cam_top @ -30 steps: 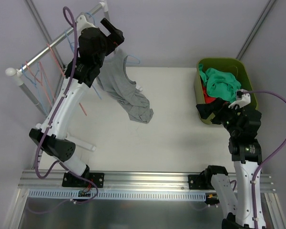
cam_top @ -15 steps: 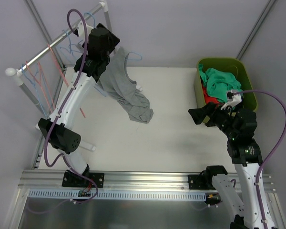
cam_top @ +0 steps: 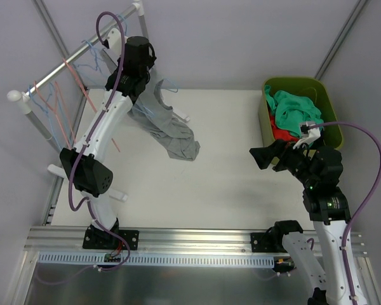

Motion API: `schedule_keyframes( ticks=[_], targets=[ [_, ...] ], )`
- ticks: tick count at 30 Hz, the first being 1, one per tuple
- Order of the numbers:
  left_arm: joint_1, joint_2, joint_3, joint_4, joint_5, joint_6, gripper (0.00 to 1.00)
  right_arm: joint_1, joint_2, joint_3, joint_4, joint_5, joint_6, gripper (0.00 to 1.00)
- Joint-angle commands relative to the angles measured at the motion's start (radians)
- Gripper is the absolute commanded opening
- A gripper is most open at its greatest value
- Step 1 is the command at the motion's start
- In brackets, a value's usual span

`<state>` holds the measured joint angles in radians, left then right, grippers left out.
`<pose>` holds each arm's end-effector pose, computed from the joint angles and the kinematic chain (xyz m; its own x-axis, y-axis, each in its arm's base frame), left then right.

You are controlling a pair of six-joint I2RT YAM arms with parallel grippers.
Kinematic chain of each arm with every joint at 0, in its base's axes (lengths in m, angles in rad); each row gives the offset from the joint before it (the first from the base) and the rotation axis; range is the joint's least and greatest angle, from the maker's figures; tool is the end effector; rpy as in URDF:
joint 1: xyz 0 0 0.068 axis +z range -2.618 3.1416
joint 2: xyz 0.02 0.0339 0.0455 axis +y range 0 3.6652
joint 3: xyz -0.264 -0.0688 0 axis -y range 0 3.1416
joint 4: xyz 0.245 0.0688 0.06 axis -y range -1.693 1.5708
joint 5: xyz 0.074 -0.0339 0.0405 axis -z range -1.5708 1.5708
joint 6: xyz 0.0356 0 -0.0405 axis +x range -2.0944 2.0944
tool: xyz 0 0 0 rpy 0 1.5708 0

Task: Remove the tank top from the hanger

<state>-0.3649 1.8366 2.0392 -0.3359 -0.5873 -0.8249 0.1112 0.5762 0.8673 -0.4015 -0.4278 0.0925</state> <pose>0.3994 -0.1314 0.4625 0.0744 -0.6829 -0.7267 -0.2378 0.6956 -0.6780 0.1195 0.0282 0.3734 -0.1562 0.0671 -0.9854 -0.4985 0.8560 0.1373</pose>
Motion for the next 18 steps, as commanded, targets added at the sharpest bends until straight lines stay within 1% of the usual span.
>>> schedule_keyframes(
  ticks=[1,9,15,18],
  targets=[
    [0.001,-0.071,-0.002,0.032,-0.026,0.026,0.0,0.007,-0.001,0.015,0.015,-0.017,-0.01,1.0],
    [-0.022,-0.117,0.025,0.044,-0.02,0.05,0.0,0.007,-0.018,0.013,0.018,-0.011,-0.005,0.99],
    [-0.046,-0.138,0.096,0.058,0.047,0.128,0.0,0.007,-0.026,0.01,0.023,-0.008,-0.002,0.99],
    [-0.058,-0.169,0.076,0.061,0.087,0.125,0.0,0.007,-0.03,0.01,0.026,-0.006,0.0,0.99]
  ],
)
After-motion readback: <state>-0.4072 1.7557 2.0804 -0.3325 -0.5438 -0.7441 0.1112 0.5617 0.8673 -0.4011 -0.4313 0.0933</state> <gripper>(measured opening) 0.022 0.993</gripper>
